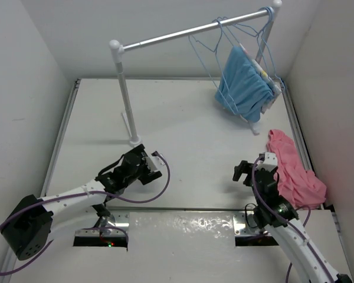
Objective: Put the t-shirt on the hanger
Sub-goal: Move the T-shirt to the center of the board.
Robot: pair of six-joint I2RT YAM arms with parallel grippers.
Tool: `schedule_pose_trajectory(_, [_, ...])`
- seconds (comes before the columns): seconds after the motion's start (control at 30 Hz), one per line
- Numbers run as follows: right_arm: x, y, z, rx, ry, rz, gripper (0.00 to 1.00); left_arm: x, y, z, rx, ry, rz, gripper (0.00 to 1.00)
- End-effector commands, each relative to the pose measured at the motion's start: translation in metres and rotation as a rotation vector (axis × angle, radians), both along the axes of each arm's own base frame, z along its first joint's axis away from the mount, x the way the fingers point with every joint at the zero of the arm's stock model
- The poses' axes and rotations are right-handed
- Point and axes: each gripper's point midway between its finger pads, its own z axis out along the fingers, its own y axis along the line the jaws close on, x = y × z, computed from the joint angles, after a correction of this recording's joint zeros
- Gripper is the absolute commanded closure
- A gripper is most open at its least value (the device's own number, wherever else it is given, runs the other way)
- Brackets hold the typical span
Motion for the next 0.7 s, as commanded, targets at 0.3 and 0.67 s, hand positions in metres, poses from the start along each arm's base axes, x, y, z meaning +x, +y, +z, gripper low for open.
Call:
schedule_pose_trajectory(0.3, [-0.005, -0.121, 0.090, -0.422, -0.032, -0.728, 0.01, 0.007, -0.007, 0.021, -0.060, -0.067, -0.001, 0.00])
schedule_pose_trajectory(0.67, [-0.005, -0.185, -0.002, -0.146, 0.285, -0.863, 0.01, 0.002, -0.008, 0.029, -0.068, -0.080, -0.040, 0.00])
